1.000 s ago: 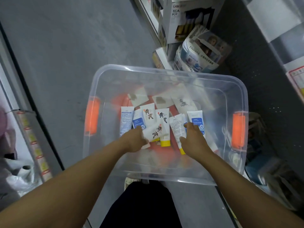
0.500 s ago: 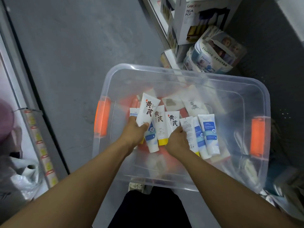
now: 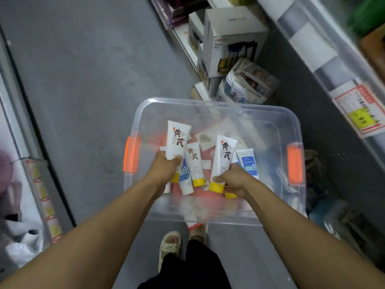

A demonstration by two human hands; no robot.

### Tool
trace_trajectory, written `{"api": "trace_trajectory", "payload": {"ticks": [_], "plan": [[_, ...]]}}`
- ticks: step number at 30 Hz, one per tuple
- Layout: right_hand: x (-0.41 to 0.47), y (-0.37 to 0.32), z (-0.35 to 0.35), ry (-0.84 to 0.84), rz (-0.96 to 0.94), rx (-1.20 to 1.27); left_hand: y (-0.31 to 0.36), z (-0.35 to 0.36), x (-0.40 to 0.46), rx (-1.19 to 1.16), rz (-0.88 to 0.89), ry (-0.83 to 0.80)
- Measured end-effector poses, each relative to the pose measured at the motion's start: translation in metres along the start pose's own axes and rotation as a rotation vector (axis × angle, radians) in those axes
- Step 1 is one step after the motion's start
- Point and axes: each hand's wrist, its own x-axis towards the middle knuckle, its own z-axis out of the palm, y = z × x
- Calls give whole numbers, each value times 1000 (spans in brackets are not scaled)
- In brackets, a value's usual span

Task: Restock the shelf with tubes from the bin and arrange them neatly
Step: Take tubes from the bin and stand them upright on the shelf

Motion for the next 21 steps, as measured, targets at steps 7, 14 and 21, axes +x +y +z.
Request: {"api": "trace_trajectory", "payload": {"ticks": [7,14,21], "plan": [[-91,-16,-24,171,-294,29,35,-5,-61,-124,118,-110],[-208,-43,-45,505,-562,-90,85,-4,-136,-57,327,-159],[-324,-52,-70,747,-747,-86,133,2,-224,98,610,-164]]}}
